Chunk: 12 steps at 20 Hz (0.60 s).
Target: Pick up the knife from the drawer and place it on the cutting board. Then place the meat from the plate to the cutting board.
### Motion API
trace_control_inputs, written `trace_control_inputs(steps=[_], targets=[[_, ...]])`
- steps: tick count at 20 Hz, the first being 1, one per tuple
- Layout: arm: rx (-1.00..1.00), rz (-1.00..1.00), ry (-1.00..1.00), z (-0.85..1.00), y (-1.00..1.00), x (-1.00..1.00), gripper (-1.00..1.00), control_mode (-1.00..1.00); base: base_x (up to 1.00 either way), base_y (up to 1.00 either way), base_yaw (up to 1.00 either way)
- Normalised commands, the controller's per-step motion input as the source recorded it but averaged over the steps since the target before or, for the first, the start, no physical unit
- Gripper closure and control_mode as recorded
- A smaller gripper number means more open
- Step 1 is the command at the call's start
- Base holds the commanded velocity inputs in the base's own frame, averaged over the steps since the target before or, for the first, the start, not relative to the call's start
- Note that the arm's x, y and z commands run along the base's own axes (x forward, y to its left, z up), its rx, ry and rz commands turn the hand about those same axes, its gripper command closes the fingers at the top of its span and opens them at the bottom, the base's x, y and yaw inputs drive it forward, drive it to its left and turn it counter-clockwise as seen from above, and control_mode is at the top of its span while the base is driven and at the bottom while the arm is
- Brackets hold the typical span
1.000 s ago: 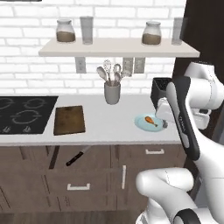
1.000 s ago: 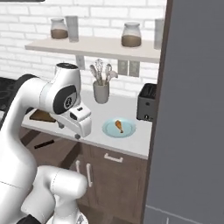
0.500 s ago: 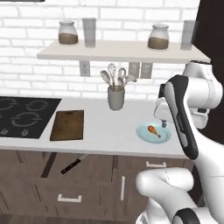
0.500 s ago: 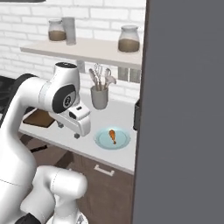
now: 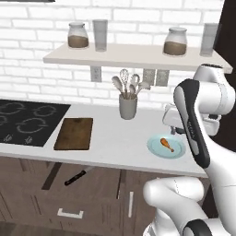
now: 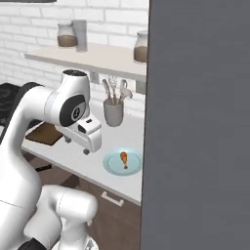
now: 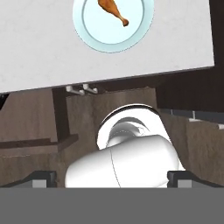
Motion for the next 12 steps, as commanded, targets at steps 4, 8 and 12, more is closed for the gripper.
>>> trace_control_inputs(steps=[4, 8, 12], targets=[[0.00, 0.00, 0.00, 0.00, 0.00, 0.00, -1.00, 1.00, 0.15, 0.00, 0.20], [0.00, 0.00, 0.00, 0.00, 0.00, 0.00, -1.00, 1.00, 0.18, 0.00, 0.18], [0.00, 0.00, 0.00, 0.00, 0.00, 0.00, -1.00, 1.00, 0.04, 0.00, 0.13]])
